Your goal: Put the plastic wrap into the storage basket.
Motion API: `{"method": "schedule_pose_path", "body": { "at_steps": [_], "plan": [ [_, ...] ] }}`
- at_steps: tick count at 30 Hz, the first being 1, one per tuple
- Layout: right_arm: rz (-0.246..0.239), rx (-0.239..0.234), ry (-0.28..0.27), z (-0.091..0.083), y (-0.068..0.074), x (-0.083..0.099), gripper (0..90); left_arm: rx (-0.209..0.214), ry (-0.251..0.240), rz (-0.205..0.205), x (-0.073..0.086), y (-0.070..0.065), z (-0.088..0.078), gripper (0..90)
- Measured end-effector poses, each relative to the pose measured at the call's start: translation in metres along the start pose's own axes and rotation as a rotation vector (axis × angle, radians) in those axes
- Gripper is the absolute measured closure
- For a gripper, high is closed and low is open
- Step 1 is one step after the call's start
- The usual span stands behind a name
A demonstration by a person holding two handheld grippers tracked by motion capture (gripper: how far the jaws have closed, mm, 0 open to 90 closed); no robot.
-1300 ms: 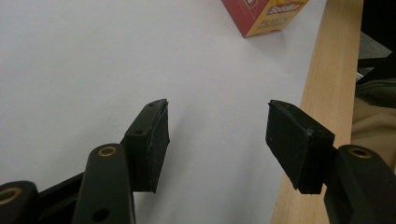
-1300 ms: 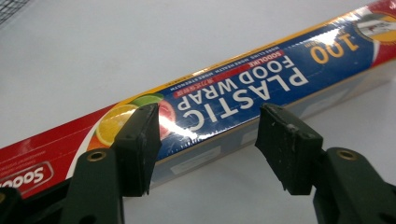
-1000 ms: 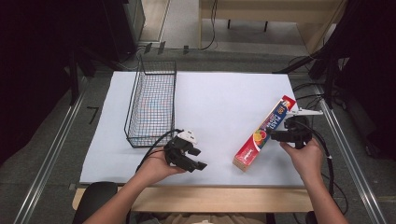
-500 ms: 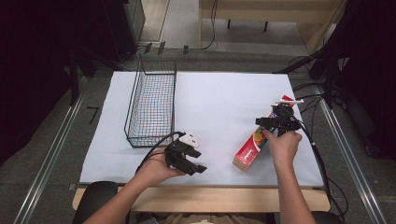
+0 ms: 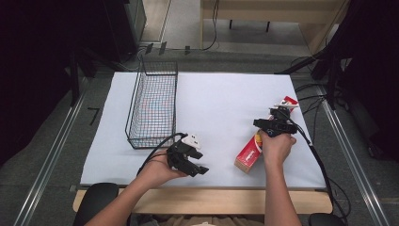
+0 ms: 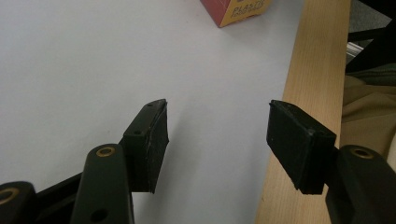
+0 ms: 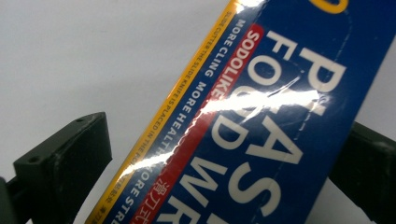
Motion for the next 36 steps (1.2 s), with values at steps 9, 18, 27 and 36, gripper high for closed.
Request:
{"method": "schedule_pose_path", "body": {
  "at_steps": [9, 18, 27, 36],
  "plan": [
    [-0.011, 0.0, 0.058, 0.0, -0.002, -0.001, 9.3, 0.004, 0.007, 0.002, 0.0, -0.001, 0.002, 38.9],
    [-0.054, -0.003, 0.086, -0.001, 0.001, -0.006, 21.6, 0.0, 0.0, -0.006, 0.0, 0.0, 0.002, 39.0],
    [-0.134, -0.033, 0.108, -0.001, 0.008, -0.012, 34.1, 0.0, 0.002, -0.005, 0.0, 0.001, 0.001, 38.9],
    [-0.214, -0.08, 0.128, 0.003, 0.02, -0.016, 36.8, -0.003, 0.004, -0.007, 0.001, 0.002, 0.001, 39.0]
  ]
}}
Point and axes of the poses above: each handheld gripper's, and its own axes: z roughly forward along the jaws, x roughly out of its underside, y roughly to its left, the point moved 4 cm from there along z, roughly forward along the jaws, and after that the axes turned 11 degrees about -y, right-handed, at the moved point
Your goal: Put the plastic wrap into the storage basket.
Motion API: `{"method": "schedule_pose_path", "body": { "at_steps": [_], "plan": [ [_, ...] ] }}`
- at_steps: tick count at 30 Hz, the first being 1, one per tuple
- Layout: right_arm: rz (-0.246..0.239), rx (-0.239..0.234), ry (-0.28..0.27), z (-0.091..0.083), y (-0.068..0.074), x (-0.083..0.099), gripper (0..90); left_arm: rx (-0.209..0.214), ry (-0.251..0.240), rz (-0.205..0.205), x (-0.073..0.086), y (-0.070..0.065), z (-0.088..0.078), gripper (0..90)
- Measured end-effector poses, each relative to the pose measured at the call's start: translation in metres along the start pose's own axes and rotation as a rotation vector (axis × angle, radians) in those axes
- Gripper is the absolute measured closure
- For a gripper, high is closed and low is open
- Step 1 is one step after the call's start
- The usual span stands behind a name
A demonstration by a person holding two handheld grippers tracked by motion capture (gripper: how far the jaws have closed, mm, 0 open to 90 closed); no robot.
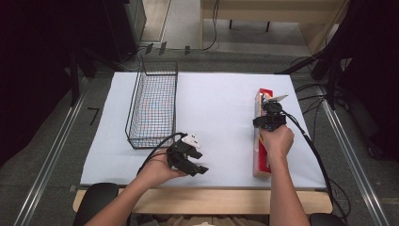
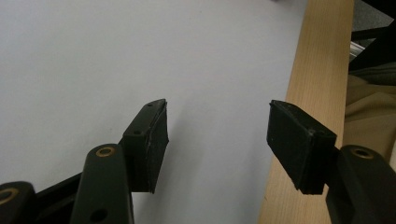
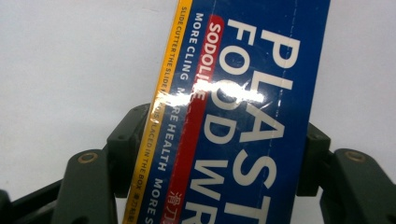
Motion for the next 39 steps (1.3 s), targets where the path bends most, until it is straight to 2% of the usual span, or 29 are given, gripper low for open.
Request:
{"method": "schedule_pose_path", "body": {
  "at_steps": [1, 6, 8, 11, 14, 17, 24, 29, 30, 31, 32, 35, 36, 37, 39],
  "plan": [
    [-0.001, -0.003, 0.01, 0.0, 0.0, -0.001, 35.9, 0.0, 0.0, 0.0, 0.0, 0.0, 0.0, 38.9],
    [0.012, -0.002, -0.011, -0.001, 0.0, 0.002, 34.2, 0.001, 0.012, 0.004, 0.001, 0.001, 0.001, 38.7],
    [0.04, -0.006, -0.026, -0.001, 0.001, 0.006, 33.6, 0.0, 0.009, 0.001, 0.001, 0.0, 0.0, 38.6],
    [0.064, -0.021, -0.019, -0.003, 0.0, 0.009, 33.2, -0.001, 0.007, -0.003, 0.001, 0.0, 0.0, 38.6],
    [0.06, -0.023, 0.006, -0.007, 0.003, 0.017, 31.8, -0.001, 0.01, -0.005, 0.002, 0.001, 0.0, 38.5],
    [0.037, -0.028, 0.067, -0.008, 0.007, 0.024, 29.8, -0.002, 0.013, 0.001, 0.002, 0.0, 0.0, 38.4],
    [0.041, -0.044, 0.025, -0.015, 0.003, 0.027, 36.3, -0.002, 0.022, 0.004, 0.002, 0.0, 0.002, 38.4],
    [0.003, -0.045, 0.029, -0.017, 0.0, 0.025, 40.7, -0.004, 0.011, -0.001, 0.002, 0.001, 0.0, 38.4],
    [-0.048, -0.046, 0.017, -0.019, -0.002, 0.024, 41.8, -0.006, 0.009, -0.006, 0.002, 0.003, 0.0, 38.4],
    [-0.073, -0.037, 0.022, -0.019, -0.002, 0.024, 41.9, -0.006, 0.009, -0.006, 0.002, 0.003, 0.0, 38.4],
    [-0.073, -0.037, 0.022, -0.019, -0.002, 0.024, 41.9, -0.006, 0.012, -0.004, 0.002, 0.003, 0.0, 38.4],
    [-0.082, -0.085, 0.017, -0.021, -0.006, 0.021, 42.1, -0.01, 0.008, -0.002, 0.002, 0.004, -0.001, 38.4],
    [-0.097, -0.093, 0.014, -0.023, -0.007, 0.02, 42.1, -0.009, 0.005, -0.001, 0.003, 0.003, -0.001, 38.4],
    [-0.133, -0.099, -0.004, -0.027, -0.009, 0.016, 42.0, -0.011, 0.001, 0.001, 0.003, 0.004, -0.002, 38.4],
    [-0.138, -0.111, -0.01, -0.029, -0.011, 0.015, 42.0, -0.011, 0.0, 0.001, 0.003, 0.004, -0.002, 38.4]
  ]
}}
Point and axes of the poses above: each handheld gripper's, and its own axes: z roughly forward along the jaws, x roughly out of its underside, y roughly to its left, the point moved 4 cm from there along z, roughly forward along the jaws, and after that the axes turned 11 degrees about -y, right-handed, at the moved point
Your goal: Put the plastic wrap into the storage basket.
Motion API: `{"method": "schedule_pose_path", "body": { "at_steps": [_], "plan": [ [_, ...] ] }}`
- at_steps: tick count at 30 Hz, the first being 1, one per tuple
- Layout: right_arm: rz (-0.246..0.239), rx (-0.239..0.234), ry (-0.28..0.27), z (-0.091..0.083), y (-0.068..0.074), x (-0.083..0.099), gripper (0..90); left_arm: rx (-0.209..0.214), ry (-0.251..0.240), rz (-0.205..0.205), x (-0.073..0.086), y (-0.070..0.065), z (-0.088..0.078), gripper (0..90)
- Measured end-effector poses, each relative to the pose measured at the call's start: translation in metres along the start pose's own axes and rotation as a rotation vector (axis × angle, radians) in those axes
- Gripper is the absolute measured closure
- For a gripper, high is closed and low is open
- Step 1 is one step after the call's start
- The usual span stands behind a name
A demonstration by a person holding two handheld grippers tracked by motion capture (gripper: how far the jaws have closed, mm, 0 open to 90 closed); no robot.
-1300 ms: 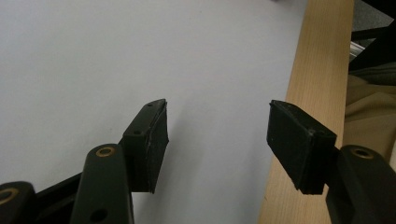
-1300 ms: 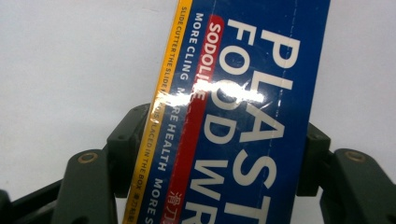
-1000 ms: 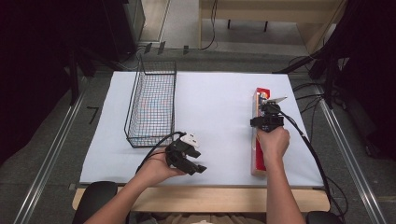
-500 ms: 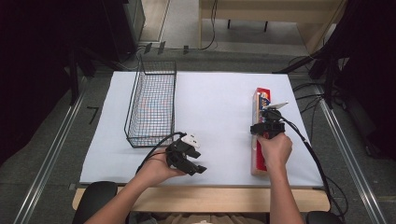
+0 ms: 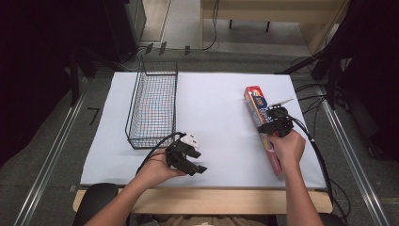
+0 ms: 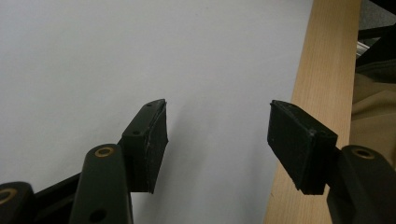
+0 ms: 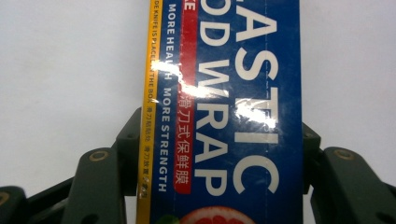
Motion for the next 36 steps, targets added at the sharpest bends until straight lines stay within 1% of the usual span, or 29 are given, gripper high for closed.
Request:
{"method": "schedule_pose_path", "body": {
  "at_steps": [2, 3, 4, 6, 7, 8, 10, 11, 12, 13, 14, 15, 17, 18, 19, 20, 21, 22, 23, 24, 25, 27, 30, 31, 32, 33, 34, 35, 36],
  "plan": [
    [0.007, -0.051, -0.01, -0.004, -0.004, -0.003, 41.9, -0.006, 0.001, -0.002, 0.0, 0.0, -0.001, 38.3],
    [0.001, -0.074, -0.016, -0.006, -0.006, -0.005, 41.9, -0.008, 0.004, 0.004, 0.001, 0.001, -0.002, 38.2],
    [-0.013, -0.081, -0.017, -0.008, -0.008, -0.006, 41.9, -0.007, -0.003, -0.001, 0.001, 0.001, -0.002, 38.1],
    [-0.035, -0.09, -0.015, -0.011, -0.009, -0.009, 41.9, -0.009, 0.001, -0.003, 0.001, 0.003, -0.003, 37.9],
    [-0.054, -0.107, -0.012, -0.012, -0.01, -0.01, 41.9, -0.008, -0.006, -0.009, 0.001, 0.003, -0.003, 37.9],
    [-0.08, -0.153, -0.007, -0.013, -0.011, -0.009, 41.9, -0.013, -0.007, -0.007, 0.001, 0.003, -0.004, 37.7],
    [-0.136, -0.152, -0.007, -0.013, -0.01, -0.006, 41.9, -0.014, -0.007, -0.005, 0.001, 0.003, -0.004, 37.3],
    [-0.136, -0.152, -0.007, -0.013, -0.01, -0.006, 41.9, -0.016, -0.008, -0.002, 0.001, 0.003, -0.005, 37.3],
    [-0.173, -0.173, -0.013, -0.014, -0.008, -0.004, 41.9, -0.017, -0.015, -0.008, 0.001, 0.004, -0.007, 36.7],
    [-0.18, -0.19, -0.017, -0.016, -0.006, -0.003, 41.9, -0.021, -0.02, -0.011, 0.001, 0.004, -0.008, 36.6],
    [-0.2, -0.21, -0.021, -0.018, -0.006, -0.003, 41.9, -0.02, -0.023, -0.012, 0.002, 0.004, -0.009, 36.6],
    [-0.2, -0.21, -0.021, -0.018, -0.006, -0.003, 41.9, -0.02, -0.023, -0.012, 0.002, 0.004, -0.009, 36.6],
    [-0.238, -0.241, -0.041, -0.02, -0.003, -0.003, 41.9, -0.023, -0.026, -0.009, 0.002, 0.004, -0.01, 36.5],
    [-0.254, -0.263, -0.048, -0.022, 0.0, -0.004, 41.9, -0.021, -0.029, -0.004, 0.002, 0.004, -0.011, 36.4],
    [-0.266, -0.281, -0.055, -0.022, 0.001, -0.004, 41.9, -0.028, -0.02, 0.002, 0.003, 0.003, -0.012, 36.3],
    [-0.27, -0.295, -0.058, -0.023, 0.003, -0.005, 41.9, -0.027, -0.021, 0.013, 0.003, 0.002, -0.013, 36.2],
    [-0.275, -0.304, -0.066, -0.023, 0.005, -0.005, 41.8, -0.026, -0.028, 0.012, 0.004, 0.002, -0.013, 36.2],
    [-0.278, -0.311, -0.067, -0.023, 0.007, -0.006, 41.8, -0.029, -0.022, 0.019, 0.005, 0.002, -0.015, 36.1],
    [-0.281, -0.312, -0.062, -0.023, 0.009, -0.006, 41.8, -0.032, -0.025, 0.013, 0.005, 0.002, -0.015, 36.0],
    [-0.305, -0.316, -0.06, -0.024, 0.013, -0.005, 41.8, -0.032, -0.017, 0.017, 0.006, 0.002, -0.017, 37.2],
    [-0.32, -0.323, -0.059, -0.024, 0.014, -0.004, 41.8, -0.032, -0.019, 0.015, 0.007, 0.003, -0.017, 38.0],
    [-0.329, -0.328, -0.06, -0.025, 0.016, -0.002, 41.8, -0.039, -0.019, 0.012, 0.008, 0.004, -0.02, 37.9],
    [-0.348, -0.342, -0.047, -0.028, 0.019, 0.002, 41.7, -0.042, -0.037, 0.001, 0.008, 0.005, -0.023, 37.3],
    [-0.381, -0.35, -0.069, -0.03, 0.02, 0.005, 41.6, -0.049, -0.046, 0.0, 0.008, 0.005, -0.024, 36.8],
    [-0.396, -0.362, -0.078, -0.031, 0.02, 0.006, 41.6, -0.048, -0.046, -0.007, 0.008, 0.005, -0.025, 36.9],
    [-0.402, -0.384, -0.082, -0.032, 0.021, 0.007, 41.6, -0.036, -0.052, -0.026, 0.007, 0.004, -0.026, 37.2],
    [-0.402, -0.384, -0.082, -0.032, 0.021, 0.007, 41.6, -0.036, -0.052, -0.026, 0.007, 0.004, -0.026, 37.4],
    [-0.394, -0.407, -0.07, -0.034, 0.021, 0.008, 41.6, -0.025, -0.053, -0.039, 0.006, 0.004, -0.027, 37.4],
    [-0.424, -0.425, -0.067, -0.036, 0.024, 0.011, 41.7, -0.028, -0.072, -0.031, 0.004, 0.001, -0.029, 37.3]
  ]
}}
Point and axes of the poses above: each handheld gripper's, and its own axes: z roughly forward along the jaws, x roughly out of its underside, y roughly to its left, the point moved 4 cm from there along z, roughly forward along the jaws, and after that the axes turned 11 degrees about -y, right-handed, at the moved point
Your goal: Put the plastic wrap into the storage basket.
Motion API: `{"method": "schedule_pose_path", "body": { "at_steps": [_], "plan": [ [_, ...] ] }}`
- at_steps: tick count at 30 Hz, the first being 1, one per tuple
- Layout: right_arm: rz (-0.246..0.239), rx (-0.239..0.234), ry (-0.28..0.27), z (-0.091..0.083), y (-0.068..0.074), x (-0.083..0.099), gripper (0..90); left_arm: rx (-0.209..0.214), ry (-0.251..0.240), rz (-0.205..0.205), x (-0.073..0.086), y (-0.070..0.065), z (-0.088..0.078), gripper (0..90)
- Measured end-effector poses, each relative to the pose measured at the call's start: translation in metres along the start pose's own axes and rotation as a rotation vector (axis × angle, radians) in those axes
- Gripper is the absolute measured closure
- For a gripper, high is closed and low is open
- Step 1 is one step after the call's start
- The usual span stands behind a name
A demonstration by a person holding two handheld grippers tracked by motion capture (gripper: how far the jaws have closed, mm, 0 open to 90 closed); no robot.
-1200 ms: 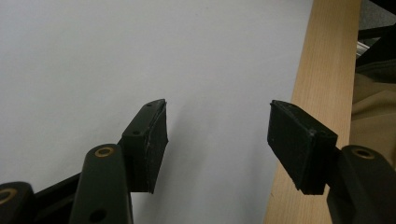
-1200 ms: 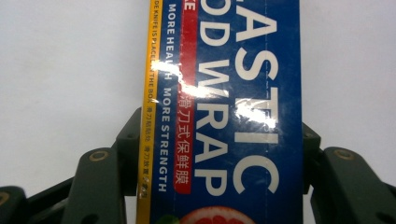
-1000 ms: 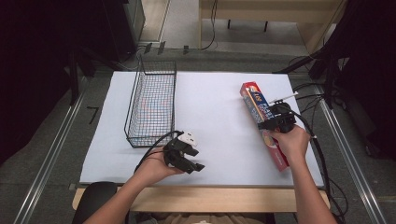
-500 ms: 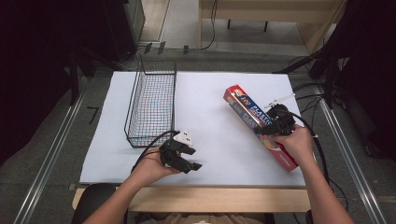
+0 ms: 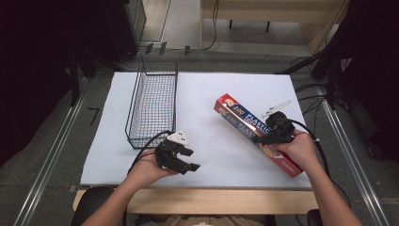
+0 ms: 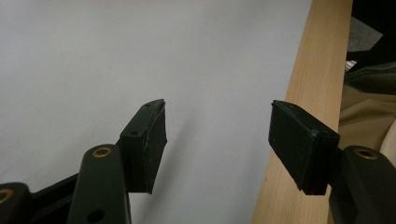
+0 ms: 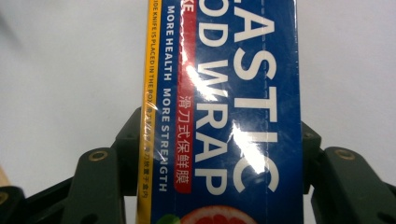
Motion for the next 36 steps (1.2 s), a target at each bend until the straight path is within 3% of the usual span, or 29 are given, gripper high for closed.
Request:
{"method": "schedule_pose_path", "body": {
  "at_steps": [6, 9, 11, 13, 19, 22, 23, 24, 28, 36],
  "plan": [
    [-0.048, -0.055, 0.018, -0.002, 0.012, 0.004, 41.6, -0.02, -0.005, 0.031, -0.003, -0.001, -0.005, 36.7],
    [-0.118, -0.098, 0.013, -0.006, 0.021, 0.006, 41.6, -0.015, -0.011, 0.017, -0.006, 0.0, -0.009, 36.0],
    [-0.14, -0.113, 0.01, -0.007, 0.023, 0.007, 41.6, -0.014, -0.018, 0.022, -0.007, 0.0, -0.01, 35.8],
    [-0.183, -0.153, 0.026, -0.009, 0.03, 0.011, 41.6, -0.014, -0.025, 0.041, -0.009, -0.001, -0.012, 34.9],
    [-0.226, -0.198, 0.073, -0.003, 0.046, 0.016, 41.6, -0.017, -0.033, 0.046, -0.014, 0.0, -0.018, 32.9],
    [-0.249, -0.215, 0.072, -0.001, 0.05, 0.015, 41.6, -0.002, -0.026, 0.074, -0.016, -0.004, -0.02, 31.7],
    [-0.278, -0.234, 0.077, -0.001, 0.056, 0.015, 41.5, -0.01, -0.024, 0.102, -0.019, -0.006, -0.022, 30.3],
    [-0.296, -0.243, 0.074, -0.001, 0.058, 0.015, 41.5, -0.007, -0.025, 0.105, -0.02, -0.007, -0.022, 29.9],
    [-0.317, -0.285, 0.083, -0.001, 0.065, 0.016, 41.6, -0.004, -0.015, 0.109, -0.023, -0.008, -0.023, 28.2],
    [-0.357, -0.317, 0.116, 0.003, 0.076, 0.017, 41.5, 0.02, 0.005, 0.142, -0.035, -0.011, -0.022, 22.1]
  ]
}}
Point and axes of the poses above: each handheld gripper's, and its own axes: z roughly forward along the jaws, x roughly out of its underside, y roughly to its left, the point moved 4 cm from there along z, roughly forward along the jaws, and after that the axes turned 11 degrees about -y, right-handed, at the moved point
